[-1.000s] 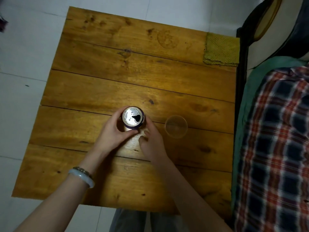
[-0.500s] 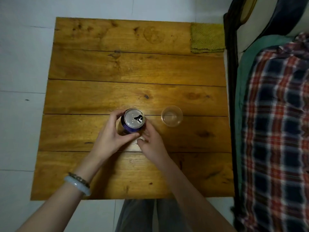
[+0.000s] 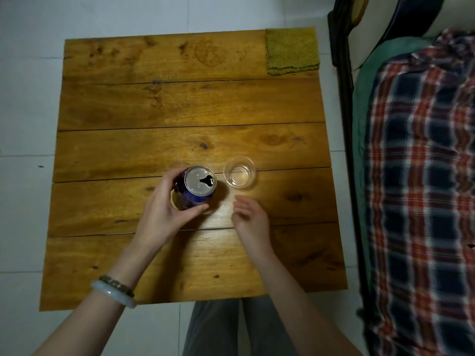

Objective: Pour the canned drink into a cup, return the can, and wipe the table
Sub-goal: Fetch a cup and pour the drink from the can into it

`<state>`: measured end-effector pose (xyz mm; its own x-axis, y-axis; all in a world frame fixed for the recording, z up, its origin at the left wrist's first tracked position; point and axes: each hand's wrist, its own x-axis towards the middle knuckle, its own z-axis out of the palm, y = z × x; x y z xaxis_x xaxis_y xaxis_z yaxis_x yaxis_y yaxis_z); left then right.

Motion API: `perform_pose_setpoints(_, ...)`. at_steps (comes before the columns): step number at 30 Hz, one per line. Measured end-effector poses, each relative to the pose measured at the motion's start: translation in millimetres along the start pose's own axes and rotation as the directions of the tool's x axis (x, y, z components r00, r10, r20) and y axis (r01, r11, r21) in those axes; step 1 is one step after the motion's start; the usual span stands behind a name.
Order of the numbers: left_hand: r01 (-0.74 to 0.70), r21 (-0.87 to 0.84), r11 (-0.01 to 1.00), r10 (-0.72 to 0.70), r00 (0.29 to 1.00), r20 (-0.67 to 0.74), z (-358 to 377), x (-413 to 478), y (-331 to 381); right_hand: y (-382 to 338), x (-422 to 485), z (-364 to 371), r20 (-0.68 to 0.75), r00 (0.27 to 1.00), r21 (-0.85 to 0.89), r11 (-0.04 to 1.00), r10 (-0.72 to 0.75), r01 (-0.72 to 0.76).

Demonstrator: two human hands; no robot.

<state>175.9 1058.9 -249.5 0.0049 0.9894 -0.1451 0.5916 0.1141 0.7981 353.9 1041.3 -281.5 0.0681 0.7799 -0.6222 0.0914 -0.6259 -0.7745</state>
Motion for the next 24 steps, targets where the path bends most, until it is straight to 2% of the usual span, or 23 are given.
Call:
perform_pose_setpoints(2, -0.003, 0.014, 1.0, 0.003, 1.0, 0.01, 4, 2, 2, 5, 10, -21, -0.093, 0.995, 0.045, 0.999, -0.016, 0.021)
perform_pose_setpoints(4, -0.001, 0.03, 1.0, 0.001, 1.0, 0.017, 8, 3, 4, 5, 24, -36, -0.103, 0.994, 0.057, 0.998, -0.031, 0.038)
perform_pose_setpoints(9, 0.0, 0.098, 0.995, -0.002, 1.0, 0.026, 16, 8, 11, 6, 65, -49, 0.048, 0.976, -0.197, 0.956, -0.214, 0.219)
perform_pose_setpoints(12, 0.003, 0.127, 0.992, -0.006, 1.0, 0.022, 17, 12, 11, 5, 82, -42, 0.149, 0.956, -0.287, 0.914, -0.254, 0.287)
perform_pose_setpoints(21, -0.016, 0.22, 0.975, 0.008, 0.999, 0.035, 16, 19, 10, 4, 95, -32, 0.201, 0.913, -0.332, 0.853, -0.354, 0.404)
perform_pose_setpoints(24, -0.036, 0.284, 0.958, 0.028, 0.999, 0.033, 18, 20, 9, 2, 97, -29, 0.177, 0.902, -0.307, 0.848, -0.395, 0.432)
